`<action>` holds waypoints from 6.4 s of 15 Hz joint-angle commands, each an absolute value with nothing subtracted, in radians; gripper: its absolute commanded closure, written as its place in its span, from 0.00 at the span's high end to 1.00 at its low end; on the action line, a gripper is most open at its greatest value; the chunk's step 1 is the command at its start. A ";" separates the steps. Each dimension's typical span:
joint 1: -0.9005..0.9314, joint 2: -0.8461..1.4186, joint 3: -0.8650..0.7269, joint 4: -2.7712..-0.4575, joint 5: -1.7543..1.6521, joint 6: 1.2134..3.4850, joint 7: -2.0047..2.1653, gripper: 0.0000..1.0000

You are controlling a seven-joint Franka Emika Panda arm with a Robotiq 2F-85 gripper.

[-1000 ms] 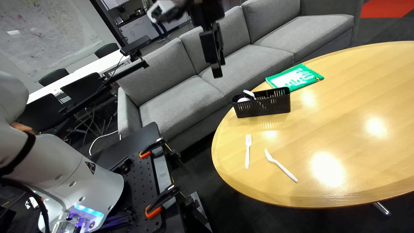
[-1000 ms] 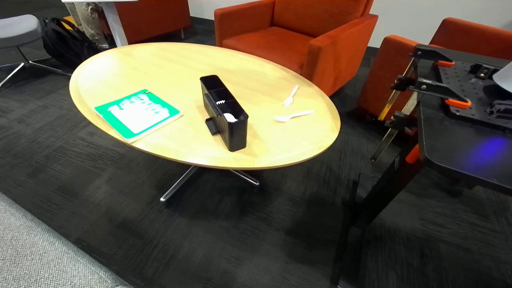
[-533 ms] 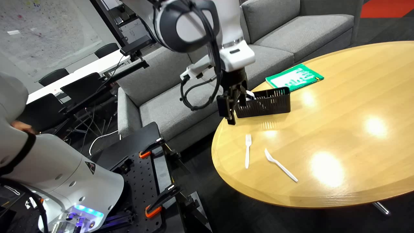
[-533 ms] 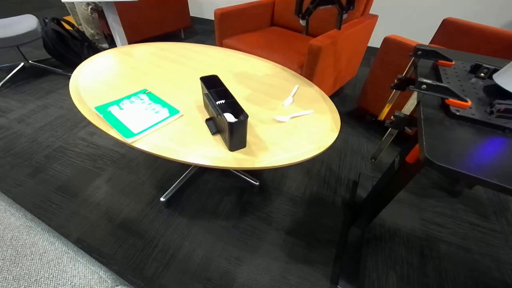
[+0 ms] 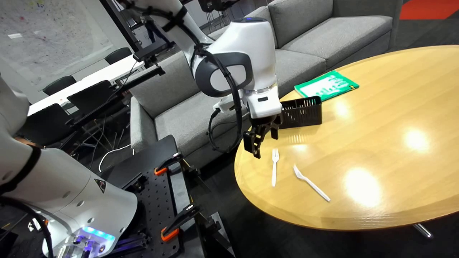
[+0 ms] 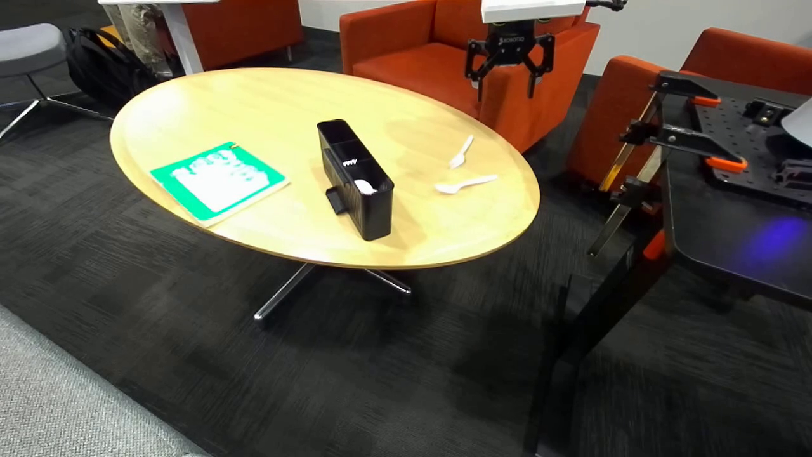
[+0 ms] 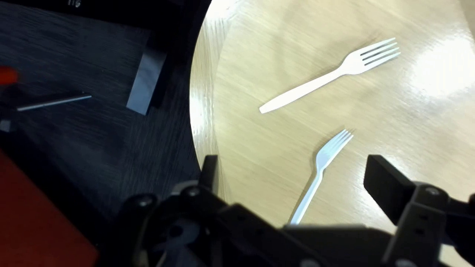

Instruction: Put the white fork in the cutlery box

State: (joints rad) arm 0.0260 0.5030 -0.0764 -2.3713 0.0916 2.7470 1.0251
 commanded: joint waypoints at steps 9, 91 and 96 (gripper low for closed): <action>0.056 0.839 -0.124 -2.177 0.302 3.054 1.118 1.00; -0.065 1.057 0.072 -1.540 1.629 2.309 -0.004 0.92; -0.012 0.881 0.013 -1.708 1.513 2.326 -0.008 1.00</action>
State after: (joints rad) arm -0.0533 1.0357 0.0531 -1.5453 1.5702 2.2945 -0.0008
